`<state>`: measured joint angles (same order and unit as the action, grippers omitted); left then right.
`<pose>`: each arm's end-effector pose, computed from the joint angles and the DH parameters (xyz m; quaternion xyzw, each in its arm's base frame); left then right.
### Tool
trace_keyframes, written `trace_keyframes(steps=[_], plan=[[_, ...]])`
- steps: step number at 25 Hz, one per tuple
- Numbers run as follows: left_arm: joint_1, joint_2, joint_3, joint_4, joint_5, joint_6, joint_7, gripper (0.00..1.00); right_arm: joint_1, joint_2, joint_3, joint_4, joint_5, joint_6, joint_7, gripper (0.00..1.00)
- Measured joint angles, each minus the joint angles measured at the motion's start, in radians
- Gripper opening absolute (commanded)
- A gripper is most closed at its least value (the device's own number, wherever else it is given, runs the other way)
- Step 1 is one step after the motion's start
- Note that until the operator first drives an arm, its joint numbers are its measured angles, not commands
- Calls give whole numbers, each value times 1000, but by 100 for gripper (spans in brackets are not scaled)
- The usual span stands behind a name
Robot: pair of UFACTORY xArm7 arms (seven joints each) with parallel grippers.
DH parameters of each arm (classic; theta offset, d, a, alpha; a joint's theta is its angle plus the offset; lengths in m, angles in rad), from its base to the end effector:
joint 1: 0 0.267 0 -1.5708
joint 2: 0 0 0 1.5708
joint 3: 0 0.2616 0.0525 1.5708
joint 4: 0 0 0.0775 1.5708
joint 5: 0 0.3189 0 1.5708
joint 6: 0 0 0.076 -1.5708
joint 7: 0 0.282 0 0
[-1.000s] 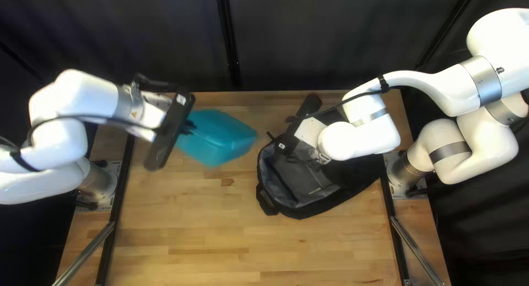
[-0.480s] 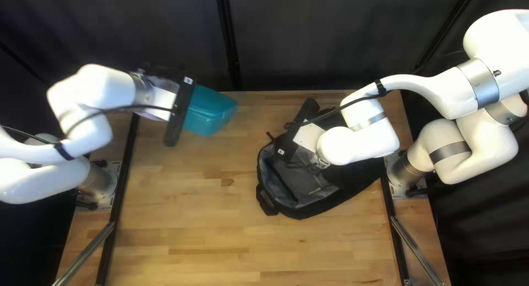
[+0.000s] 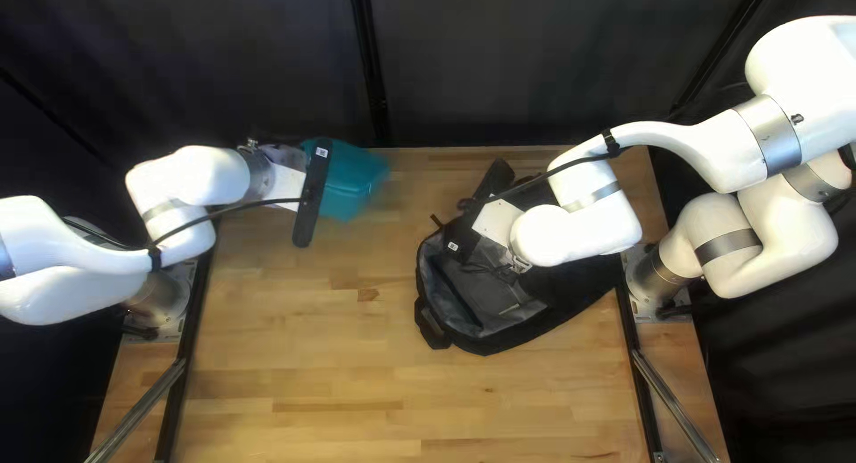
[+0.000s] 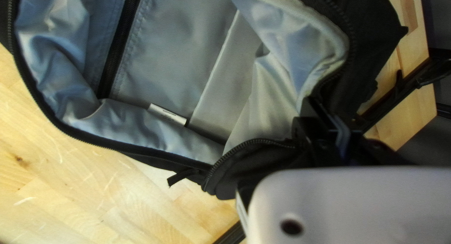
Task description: Remove a lunch box from a kids backpack
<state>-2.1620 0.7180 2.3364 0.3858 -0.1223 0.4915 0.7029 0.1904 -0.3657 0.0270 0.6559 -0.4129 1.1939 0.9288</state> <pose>0.3681 0.1624 0.1750 -0.9349 0.1920 -0.0965 0.2824 0.3180 -0.0277 0.1565 0.9448 -0.2547 0.0306 0.2040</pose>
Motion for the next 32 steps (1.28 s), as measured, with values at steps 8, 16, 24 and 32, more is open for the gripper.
trace_keyframes(steps=[8,16,24,32], plan=[[-27,-59,-52,-25,-43,-48,-54,0,0,-3,-2,-13,1,-11,3,0],[-67,-140,-96,24,-105,19,-127,0,-2,0,-4,-17,-3,-24,5,0],[-135,-233,-62,61,-197,70,-110,1,-1,3,-1,-22,-4,-37,12,0],[-193,-238,-81,60,-246,98,-136,3,-1,9,-2,-27,-7,-51,17,0]])
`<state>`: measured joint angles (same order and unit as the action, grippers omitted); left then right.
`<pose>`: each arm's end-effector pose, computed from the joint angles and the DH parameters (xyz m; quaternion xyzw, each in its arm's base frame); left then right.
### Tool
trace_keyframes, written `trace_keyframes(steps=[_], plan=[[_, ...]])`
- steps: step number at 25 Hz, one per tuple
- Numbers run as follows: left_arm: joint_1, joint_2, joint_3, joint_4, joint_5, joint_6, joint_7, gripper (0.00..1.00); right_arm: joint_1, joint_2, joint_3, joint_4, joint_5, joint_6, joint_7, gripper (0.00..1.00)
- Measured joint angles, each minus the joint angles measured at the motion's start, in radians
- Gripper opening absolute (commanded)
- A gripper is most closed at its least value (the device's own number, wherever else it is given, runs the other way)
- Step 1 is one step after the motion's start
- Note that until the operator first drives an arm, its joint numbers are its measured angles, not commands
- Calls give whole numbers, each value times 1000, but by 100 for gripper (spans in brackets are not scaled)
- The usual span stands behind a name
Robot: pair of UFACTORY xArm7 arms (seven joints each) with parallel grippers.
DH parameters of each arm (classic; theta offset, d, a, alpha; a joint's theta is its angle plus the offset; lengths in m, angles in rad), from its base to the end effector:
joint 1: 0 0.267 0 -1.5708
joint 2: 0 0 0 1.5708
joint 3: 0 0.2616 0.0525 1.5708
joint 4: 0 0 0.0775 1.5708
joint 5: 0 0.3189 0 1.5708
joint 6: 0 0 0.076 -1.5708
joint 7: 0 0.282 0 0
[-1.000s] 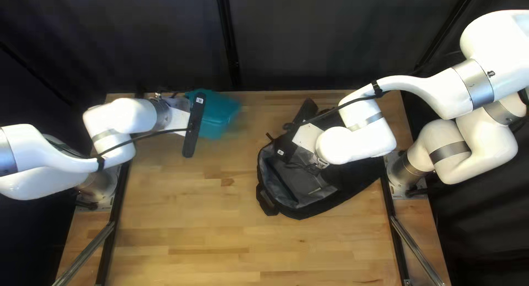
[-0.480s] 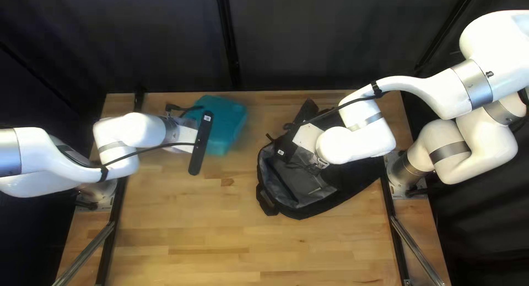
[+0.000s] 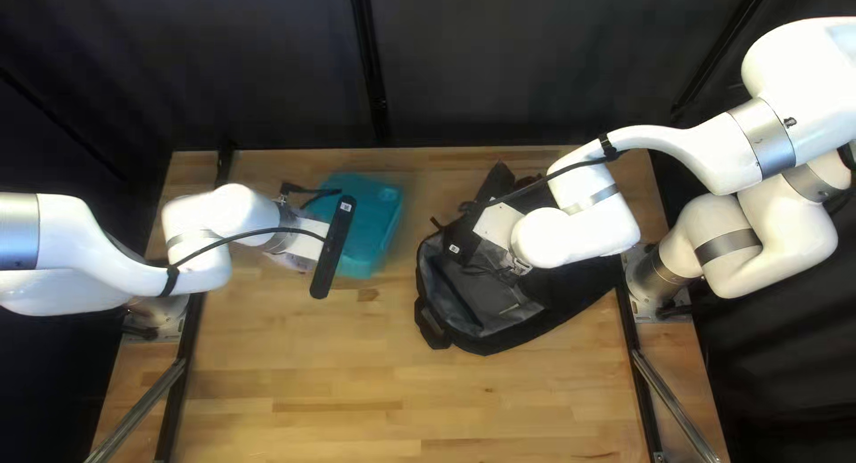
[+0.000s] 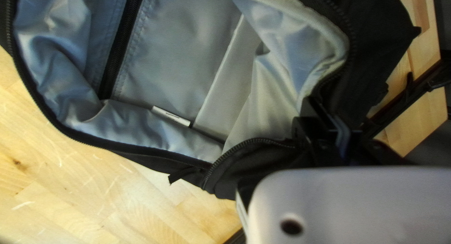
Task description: Remove a lunch box from a kids backpack
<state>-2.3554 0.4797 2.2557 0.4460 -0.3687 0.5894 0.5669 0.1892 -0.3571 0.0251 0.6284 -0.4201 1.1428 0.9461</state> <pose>0.3739 0.0149 0.0944 -0.9762 0.1750 -0.0895 0.0915 0.3207 -0.0257 0.1455 0.9456 -0.2551 0.0374 0.1985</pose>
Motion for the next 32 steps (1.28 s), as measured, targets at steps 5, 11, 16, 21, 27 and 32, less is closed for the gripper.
trace_keyframes(steps=[5,11,16,21,27,32], plan=[[-4,10,-93,-20,6,-23,-94,2,-1,9,-1,0,-2,-9,1,0],[-46,39,-122,-13,-12,2,-138,100,-1,13,-2,1,-3,-14,1,0],[-108,50,-33,23,-43,56,-60,100,-2,15,-3,2,-4,-16,0,0],[-186,68,152,63,-105,134,114,100,0,4,1,3,-4,-4,-1,0],[-257,64,423,146,-206,284,403,100,4,-16,8,4,-4,16,-1,0],[-301,24,594,271,-319,425,586,100,5,-23,10,2,-7,21,-2,0]])
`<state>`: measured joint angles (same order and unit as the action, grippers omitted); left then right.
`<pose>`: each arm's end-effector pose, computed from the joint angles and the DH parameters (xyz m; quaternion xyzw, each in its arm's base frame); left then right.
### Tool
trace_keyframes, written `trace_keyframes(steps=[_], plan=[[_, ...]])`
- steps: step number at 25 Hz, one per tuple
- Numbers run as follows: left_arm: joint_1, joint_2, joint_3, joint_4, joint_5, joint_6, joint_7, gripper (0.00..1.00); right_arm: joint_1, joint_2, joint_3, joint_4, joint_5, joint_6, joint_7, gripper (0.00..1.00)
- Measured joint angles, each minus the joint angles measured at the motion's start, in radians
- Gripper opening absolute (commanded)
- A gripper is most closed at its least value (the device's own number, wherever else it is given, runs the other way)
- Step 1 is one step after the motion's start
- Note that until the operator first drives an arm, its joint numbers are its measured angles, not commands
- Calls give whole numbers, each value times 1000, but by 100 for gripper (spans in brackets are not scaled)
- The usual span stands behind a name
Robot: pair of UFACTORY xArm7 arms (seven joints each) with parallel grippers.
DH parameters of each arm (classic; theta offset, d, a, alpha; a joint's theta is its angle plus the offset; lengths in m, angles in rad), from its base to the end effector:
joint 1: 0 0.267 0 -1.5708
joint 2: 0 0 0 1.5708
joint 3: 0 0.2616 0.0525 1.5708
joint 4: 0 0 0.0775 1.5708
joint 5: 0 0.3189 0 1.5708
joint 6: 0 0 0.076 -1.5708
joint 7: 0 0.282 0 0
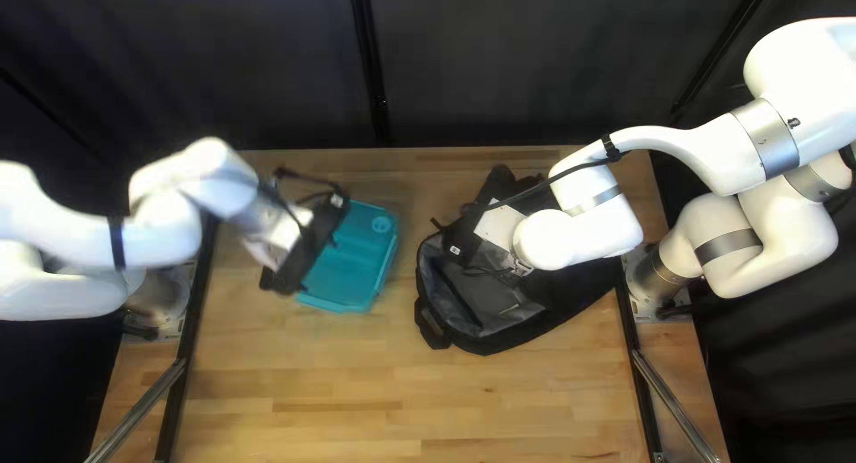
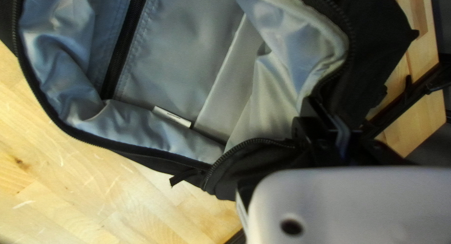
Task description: Remove a lunch box from a kids backpack
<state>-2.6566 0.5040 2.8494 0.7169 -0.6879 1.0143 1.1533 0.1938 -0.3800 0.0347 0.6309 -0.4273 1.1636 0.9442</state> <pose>0.4114 -0.0324 0.2424 0.9196 -0.2982 0.2263 0.1188 0.3200 -0.0252 0.1540 0.9456 -0.2501 0.0444 0.2033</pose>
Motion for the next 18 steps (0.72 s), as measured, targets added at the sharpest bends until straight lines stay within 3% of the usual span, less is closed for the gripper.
trace_keyframes(steps=[6,12,13,18], plan=[[-32,-42,49,177,-76,88,20,100,0,-3,0,0,-2,1,-3,0],[-42,-51,51,206,-100,89,23,100,2,-1,1,5,-1,2,-6,0],[-43,-51,51,206,-100,89,23,100,2,3,1,8,-1,2,-8,100],[-43,-51,51,206,-100,89,23,100,9,13,8,45,5,34,-23,100]])
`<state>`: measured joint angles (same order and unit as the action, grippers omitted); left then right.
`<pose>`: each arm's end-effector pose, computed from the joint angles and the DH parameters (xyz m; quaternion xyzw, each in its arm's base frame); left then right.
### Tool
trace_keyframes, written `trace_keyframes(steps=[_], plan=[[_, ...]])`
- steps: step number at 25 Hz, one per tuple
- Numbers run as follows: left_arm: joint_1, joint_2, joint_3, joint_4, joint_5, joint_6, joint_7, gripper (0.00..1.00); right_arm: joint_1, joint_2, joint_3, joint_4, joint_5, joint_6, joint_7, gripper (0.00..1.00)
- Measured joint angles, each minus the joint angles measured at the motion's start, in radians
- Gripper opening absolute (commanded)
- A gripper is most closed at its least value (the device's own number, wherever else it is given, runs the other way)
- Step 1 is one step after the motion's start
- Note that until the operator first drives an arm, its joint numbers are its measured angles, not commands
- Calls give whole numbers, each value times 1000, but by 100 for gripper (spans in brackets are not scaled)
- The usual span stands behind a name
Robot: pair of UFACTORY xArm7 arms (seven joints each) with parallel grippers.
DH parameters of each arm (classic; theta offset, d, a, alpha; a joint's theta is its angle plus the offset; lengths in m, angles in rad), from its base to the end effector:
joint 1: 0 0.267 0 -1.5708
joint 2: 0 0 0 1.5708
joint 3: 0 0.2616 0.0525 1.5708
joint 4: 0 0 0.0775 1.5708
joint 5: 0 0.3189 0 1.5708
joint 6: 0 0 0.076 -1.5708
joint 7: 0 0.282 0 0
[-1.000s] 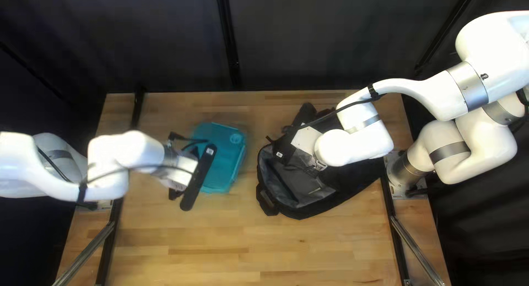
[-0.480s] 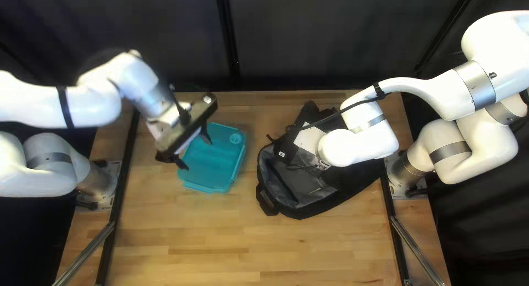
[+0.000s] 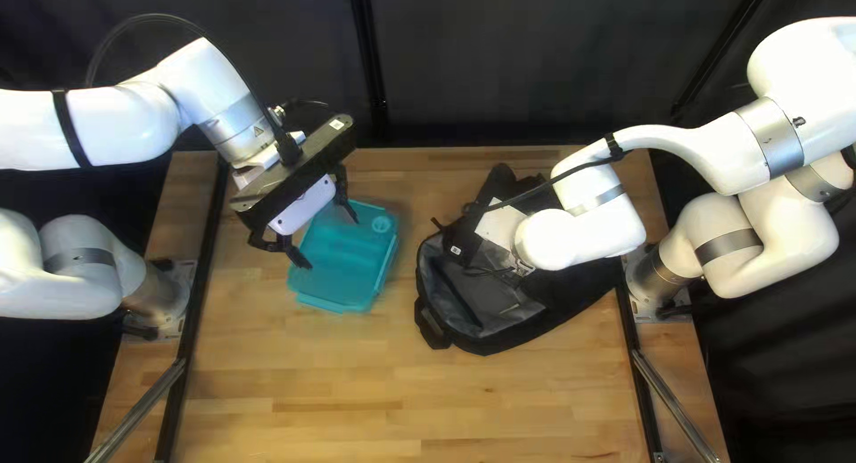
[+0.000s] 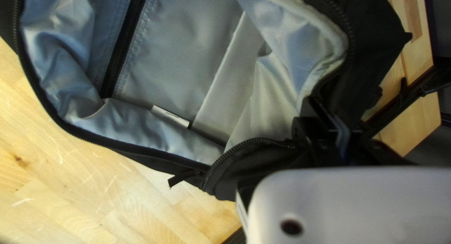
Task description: Remove a lunch box from a kids backpack
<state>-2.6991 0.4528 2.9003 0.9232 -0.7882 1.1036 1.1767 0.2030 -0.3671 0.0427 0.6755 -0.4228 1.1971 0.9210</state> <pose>0.4485 -0.0634 0.3299 0.8846 -0.3206 0.2992 0.1584 0.3261 -0.0201 0.1651 0.9482 -0.2380 0.0442 0.2059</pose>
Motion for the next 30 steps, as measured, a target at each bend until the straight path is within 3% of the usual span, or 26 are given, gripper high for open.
trace_keyframes(steps=[12,22,30], plan=[[0,0,0,0,0,0,0,100,16,-67,11,164,6,183,-116,100],[0,0,0,0,0,0,0,100,-7,-230,-38,202,-29,343,-266,100],[0,0,0,0,0,0,0,100,-4,-239,-42,210,-32,355,-294,100]])
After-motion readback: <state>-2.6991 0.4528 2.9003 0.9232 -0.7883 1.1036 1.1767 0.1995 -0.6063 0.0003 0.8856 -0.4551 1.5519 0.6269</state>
